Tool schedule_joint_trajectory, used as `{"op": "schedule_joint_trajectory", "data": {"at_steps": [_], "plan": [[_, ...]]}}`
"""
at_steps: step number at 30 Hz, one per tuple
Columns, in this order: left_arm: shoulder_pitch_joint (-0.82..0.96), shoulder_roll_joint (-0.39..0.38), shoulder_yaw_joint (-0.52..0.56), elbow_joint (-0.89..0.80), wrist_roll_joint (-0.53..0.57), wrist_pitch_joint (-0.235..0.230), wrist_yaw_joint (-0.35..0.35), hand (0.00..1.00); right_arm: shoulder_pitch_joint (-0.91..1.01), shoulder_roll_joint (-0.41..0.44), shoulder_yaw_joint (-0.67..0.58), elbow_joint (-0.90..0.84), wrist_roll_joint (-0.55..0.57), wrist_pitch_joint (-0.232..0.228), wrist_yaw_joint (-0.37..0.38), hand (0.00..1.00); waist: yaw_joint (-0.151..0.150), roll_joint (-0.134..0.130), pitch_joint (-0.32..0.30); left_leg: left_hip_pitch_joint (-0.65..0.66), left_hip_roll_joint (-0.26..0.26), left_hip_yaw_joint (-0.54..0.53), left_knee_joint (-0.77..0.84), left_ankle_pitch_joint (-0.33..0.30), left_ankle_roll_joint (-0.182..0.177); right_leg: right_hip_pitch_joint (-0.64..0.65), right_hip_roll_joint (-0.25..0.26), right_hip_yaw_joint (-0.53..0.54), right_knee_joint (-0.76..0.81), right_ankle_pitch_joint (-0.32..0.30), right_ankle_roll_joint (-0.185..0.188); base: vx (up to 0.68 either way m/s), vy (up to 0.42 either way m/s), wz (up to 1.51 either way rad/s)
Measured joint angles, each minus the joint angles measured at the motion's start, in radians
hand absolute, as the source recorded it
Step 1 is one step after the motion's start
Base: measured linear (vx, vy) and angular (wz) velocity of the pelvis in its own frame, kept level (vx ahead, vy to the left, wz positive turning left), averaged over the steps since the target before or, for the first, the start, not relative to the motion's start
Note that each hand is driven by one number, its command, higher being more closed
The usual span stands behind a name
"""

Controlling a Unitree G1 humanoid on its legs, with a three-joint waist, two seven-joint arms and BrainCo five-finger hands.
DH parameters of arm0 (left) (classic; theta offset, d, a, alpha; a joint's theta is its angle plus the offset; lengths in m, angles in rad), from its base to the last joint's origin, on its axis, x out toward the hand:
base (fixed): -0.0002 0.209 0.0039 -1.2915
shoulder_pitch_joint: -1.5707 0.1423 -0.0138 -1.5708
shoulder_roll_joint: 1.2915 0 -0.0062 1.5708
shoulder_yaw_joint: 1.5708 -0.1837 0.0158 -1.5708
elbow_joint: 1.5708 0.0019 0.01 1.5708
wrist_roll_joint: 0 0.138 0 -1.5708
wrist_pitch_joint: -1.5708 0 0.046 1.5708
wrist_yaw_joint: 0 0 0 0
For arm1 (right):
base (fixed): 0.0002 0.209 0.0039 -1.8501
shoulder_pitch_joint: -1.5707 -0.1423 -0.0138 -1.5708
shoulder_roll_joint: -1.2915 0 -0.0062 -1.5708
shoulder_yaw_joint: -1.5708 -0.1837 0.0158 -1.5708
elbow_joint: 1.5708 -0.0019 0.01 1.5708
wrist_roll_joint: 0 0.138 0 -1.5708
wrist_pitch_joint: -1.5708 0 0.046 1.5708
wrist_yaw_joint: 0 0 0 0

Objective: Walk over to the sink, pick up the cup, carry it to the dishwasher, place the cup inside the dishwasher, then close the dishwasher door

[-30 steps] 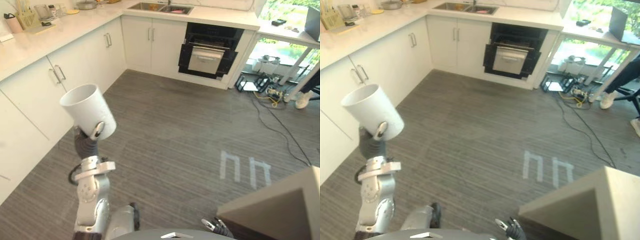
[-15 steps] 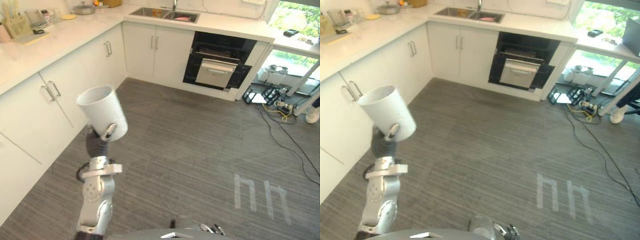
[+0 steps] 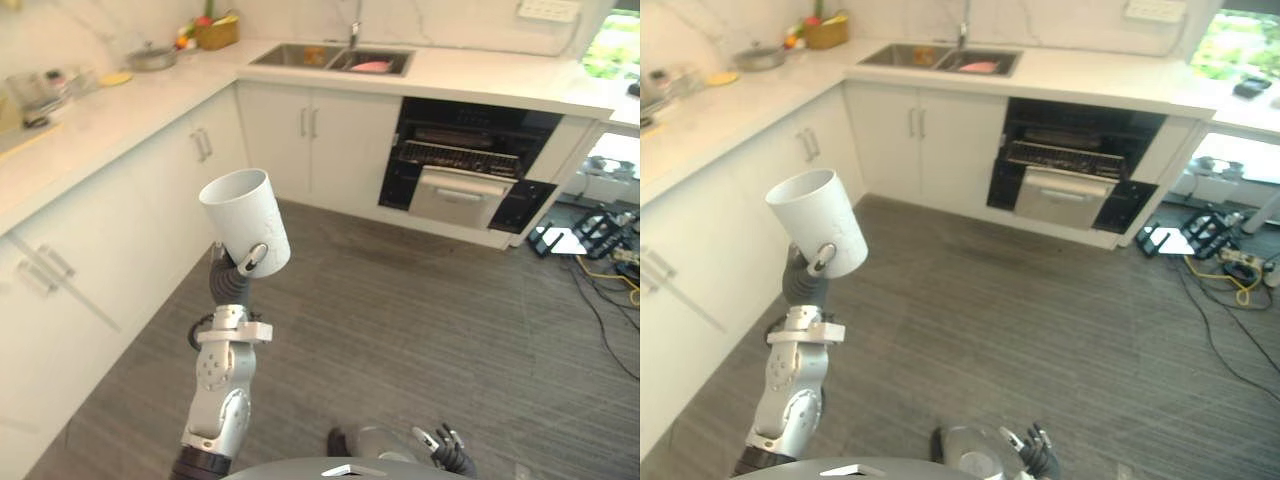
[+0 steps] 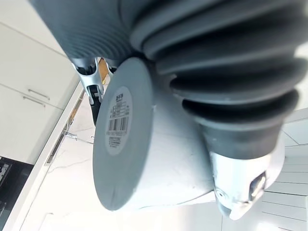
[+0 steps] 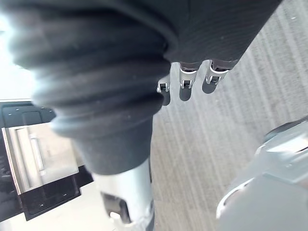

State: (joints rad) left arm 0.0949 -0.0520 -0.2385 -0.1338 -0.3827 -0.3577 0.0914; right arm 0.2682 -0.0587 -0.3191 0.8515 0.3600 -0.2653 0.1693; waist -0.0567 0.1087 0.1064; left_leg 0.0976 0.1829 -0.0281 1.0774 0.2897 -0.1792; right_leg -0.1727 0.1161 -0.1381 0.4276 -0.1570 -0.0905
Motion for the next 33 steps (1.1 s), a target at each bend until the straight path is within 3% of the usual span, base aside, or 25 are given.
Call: {"op": "schedule_joint_trajectory", "data": {"at_steps": [1,2,3,4,5,6,7,8,9,11,12,13,15,17,18,19,20,21,23,24,26,29,30,31,33], "plan": [[0.015,0.002,0.011,-0.002,0.016,0.0,0.006,1.0,-0.001,-0.001,0.002,0.0,-0.001,-0.007,-0.001,0.0,0.014,-0.008,0.016,-0.139,-0.013,0.004,0.182,-0.122,0.033,0.062,0.018,0.026,-0.025,-0.017,-0.021,0.48,-0.026,-0.67],[0.044,0.003,0.033,-0.002,0.022,0.0,0.01,1.0,0.001,-0.001,0.003,0.001,0.005,-0.021,0.002,0.0,0.046,-0.028,0.025,-0.24,-0.03,0.032,0.242,-0.223,0.086,0.13,0.023,0.071,-0.061,-0.032,-0.026,0.48,-0.01,-0.83],[0.06,0.002,0.047,-0.002,0.022,-0.001,0.011,1.0,0.001,0.002,0.006,0.001,0.009,-0.03,0.003,0.0,0.058,-0.037,0.025,-0.283,-0.031,0.051,0.238,-0.271,0.105,0.165,0.023,0.09,-0.084,-0.037,-0.027,0.62,0.026,-1.04],[0.087,0.002,0.074,-0.002,0.021,-0.008,0.01,1.0,-0.002,0.002,0.025,-0.004,0.01,-0.046,0.004,0.0,0.079,-0.052,0.021,-0.366,-0.019,0.086,0.172,-0.368,0.13,0.227,0.023,0.137,-0.129,-0.045,-0.025,0.53,0.033,-0.83],[0.097,0.002,0.086,-0.003,0.021,-0.014,0.008,1.0,-0.005,0.001,0.031,-0.012,0.01,-0.05,0.005,0.0,0.089,-0.057,0.018,-0.395,-0.009,0.1,0.109,-0.405,0.134,0.25,0.022,0.159,-0.147,-0.05,-0.021,0.65,0.071,-1.02],[0.113,0.003,0.1,-0.01,0.02,-0.023,0.004,1.0,-0.022,-0.003,0.041,-0.023,0.01,-0.06,0.007,0.0,0.102,-0.063,0.015,-0.422,0.008,0.129,-0.09,-0.459,0.139,0.282,0.019,0.2,-0.163,-0.057,-0.002,0.44,0.099,-0.91],[0.126,0.011,0.107,-0.015,0.019,-0.033,0.001,1.0,-0.049,-0.007,0.043,-0.035,0.01,-0.06,0.011,0.0,0.104,-0.069,0.013,-0.421,0.0,0.143,-0.353,-0.477,0.137,0.304,0.008,0.238,-0.165,-0.08,0.012,0.45,0.136,-0.84],[0.132,0.012,0.105,-0.014,0.015,-0.036,0.0,1.0,-0.062,-0.008,0.043,-0.04,0.015,-0.06,0.015,0.0,0.102,-0.074,0.011,-0.407,-0.013,0.131,-0.503,-0.461,0.134,0.318,-0.005,0.254,-0.167,-0.09,0.019,0.62,0.263,-0.76],[0.143,0.014,0.092,-0.013,0.014,-0.037,0.001,1.0,-0.075,-0.009,0.042,-0.041,0.033,-0.065,0.021,0.0,0.101,-0.088,0.003,-0.382,-0.058,0.084,-0.773,-0.394,0.12,0.339,-0.038,0.289,-0.175,-0.121,0.037,0.75,0.358,-0.66],[0.145,0.016,0.062,-0.009,0.015,-0.038,0.006,1.0,-0.105,-0.015,0.041,-0.033,0.035,-0.073,0.021,0.0,0.105,-0.101,-0.004,-0.374,-0.092,0.06,-0.884,-0.248,0.085,0.371,-0.084,0.326,-0.174,-0.182,0.074,0.7,0.372,-0.53],[0.142,0.024,0.043,-0.008,0.015,-0.039,0.005,1.0,-0.114,-0.008,0.037,-0.003,0.034,-0.073,0.009,0.0,0.099,-0.118,-0.022,-0.357,-0.13,0.083,-0.875,-0.179,0.135,0.388,-0.127,0.331,-0.166,-0.202,0.109,0.65,0.364,-0.15],[0.123,0.038,0.039,-0.006,0.014,-0.039,-0.008,1.0,-0.125,0.012,0.029,0.038,0.035,-0.059,-0.015,0.0,0.084,-0.147,-0.029,-0.36,-0.16,0.101,-0.82,-0.229,0.165,0.38,-0.165,0.316,-0.118,-0.194,0.143,0.77,0.42,-0.04],[0.083,0.059,0.041,0.016,0.014,-0.039,-0.021,1.0,-0.13,0.022,-0.002,0.095,0.036,-0.042,-0.042,0.0,0.077,-0.15,-0.028,-0.342,-0.175,0.111,-0.702,-0.33,0.183,0.382,-0.183,0.286,0.001,-0.137,0.171,0.6,0.316,0.03],[0.039,0.087,0.041,0.05,0.013,-0.039,-0.034,1.0,-0.11,0.032,-0.065,0.149,0.047,-0.042,-0.05,0.0,0.064,-0.161,-0.047,-0.3,-0.204,0.114,-0.632,-0.421,0.213,0.337,-0.21,0.228,0.23,-0.049,0.22,0.46,0.25,0.13],[0.006,0.105,0.041,0.059,0.013,-0.039,-0.041,1.0,-0.095,0.038,-0.101,0.172,0.055,-0.047,-0.052,0.0,0.055,-0.167,-0.048,-0.245,-0.227,0.114,-0.636,-0.487,0.237,0.263,-0.231,0.204,0.424,0.066,0.289,0.46,0.215,0.13],[-0.01,0.12,0.042,0.067,0.013,-0.032,-0.043,1.0,-0.088,0.048,-0.127,0.187,0.072,-0.049,-0.052,0.0,0.049,-0.179,-0.042,-0.208,-0.251,0.123,-0.64,-0.514,0.252,0.194,-0.259,0.209,0.582,0.157,0.285,0.52,0.188,0.0],[-0.012,0.126,0.044,0.069,0.014,-0.016,-0.044,1.0,-0.076,0.051,-0.137,0.193,0.077,-0.056,-0.051,0.0,0.039,-0.181,-0.033,-0.144,-0.263,0.124,-0.65,-0.547,0.268,0.107,-0.266,0.195,0.779,0.144,0.247,0.48,0.119,-0.07],[-0.009,0.126,0.038,0.07,0.014,-0.004,-0.044,1.0,-0.065,0.049,-0.137,0.19,0.075,-0.063,-0.05,0.0,0.026,-0.171,-0.028,-0.09,-0.262,0.117,-0.679,-0.56,0.271,0.05,-0.262,0.161,0.871,0.116,0.203,0.35,0.061,-0.05],[-0.01,0.13,0.024,0.069,0.015,0.003,-0.052,1.0,-0.033,0.05,-0.137,0.183,0.076,-0.088,-0.052,0.0,-0.001,-0.154,-0.025,0.02,-0.247,0.107,-0.78,-0.56,0.269,-0.085,-0.247,0.077,0.905,0.064,0.142,0.3,0.039,0.05],[-0.014,0.133,0.018,0.069,0.015,0.003,-0.053,1.0,-0.033,0.05,-0.137,0.18,0.077,-0.094,-0.054,0.0,-0.005,-0.144,-0.029,0.039,-0.243,0.106,-0.801,-0.558,0.265,-0.121,-0.246,0.058,0.881,0.052,0.144,0.36,0.023,0.01],[-0.037,0.132,-0.022,0.069,0.016,0.008,-0.056,1.0,-0.016,0.068,-0.132,0.106,0.077,-0.103,-0.089,0.0,-0.013,-0.135,-0.021,0.116,-0.226,0.105,-0.871,-0.555,0.248,-0.214,-0.248,0.0,0.668,-0.006,0.148,0.4,-0.004,0.02],[-0.048,0.131,-0.062,0.064,0.015,0.01,-0.08,1.0,-0.003,0.089,-0.13,0.062,0.086,-0.11,-0.103,0.0,-0.034,-0.126,-0.021,0.172,-0.184,0.087,-0.888,-0.592,0.218,-0.172,-0.246,-0.093,0.296,-0.012,0.135,0.5,-0.057,0.26],[-0.045,0.132,-0.07,0.053,0.014,0.012,-0.093,1.0,0.008,0.094,-0.12,0.051,0.089,-0.114,-0.114,0.0,-0.032,-0.14,-0.03,0.204,-0.184,0.109,-0.887,-0.621,0.191,-0.127,-0.244,-0.143,0.093,0.089,0.111,0.66,-0.089,-0.36],[-0.028,0.122,-0.059,0.034,0.013,0.016,-0.103,1.0,0.003,0.079,-0.1,0.036,0.104,-0.118,-0.114,0.0,-0.016,-0.129,-0.034,0.244,-0.163,0.148,-0.882,-0.668,0.166,-0.111,-0.23,-0.195,0.056,0.119,0.01,0.53,-0.071,-0.66],[-0.008,0.115,-0.056,0.013,0.014,0.022,-0.11,1.0,-0.021,0.069,-0.078,-0.004,0.111,-0.119,-0.115,0.0,0.002,-0.084,-0.04,0.259,-0.128,0.227,-0.851,-0.668,0.155,-0.102,-0.193,-0.254,0.055,0.071,-0.027,0.49,-0.12,-0.91]]}}
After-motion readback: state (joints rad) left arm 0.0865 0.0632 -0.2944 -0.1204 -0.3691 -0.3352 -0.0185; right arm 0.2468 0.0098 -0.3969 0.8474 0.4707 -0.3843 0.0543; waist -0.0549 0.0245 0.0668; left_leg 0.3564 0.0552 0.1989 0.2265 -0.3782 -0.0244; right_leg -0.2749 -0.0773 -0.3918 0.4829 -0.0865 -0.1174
